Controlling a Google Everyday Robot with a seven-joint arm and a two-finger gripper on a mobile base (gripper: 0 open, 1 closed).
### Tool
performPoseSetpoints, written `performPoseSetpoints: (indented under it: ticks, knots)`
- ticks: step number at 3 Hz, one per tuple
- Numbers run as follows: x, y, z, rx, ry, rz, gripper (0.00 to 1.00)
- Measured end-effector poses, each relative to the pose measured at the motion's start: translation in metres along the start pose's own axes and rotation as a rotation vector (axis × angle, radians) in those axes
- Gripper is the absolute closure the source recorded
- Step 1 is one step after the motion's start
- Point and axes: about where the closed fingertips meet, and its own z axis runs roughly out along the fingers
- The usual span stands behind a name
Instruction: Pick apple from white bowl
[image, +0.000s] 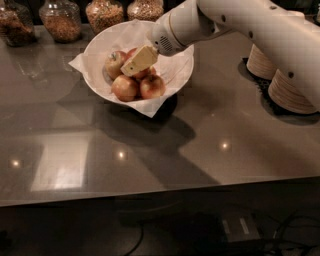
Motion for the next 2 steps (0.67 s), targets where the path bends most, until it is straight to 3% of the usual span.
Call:
performPoseSetpoints:
  ticks: [2]
  knots:
    - [0.0154, -0.0006, 0.014, -0.105, 0.073, -0.058, 0.24]
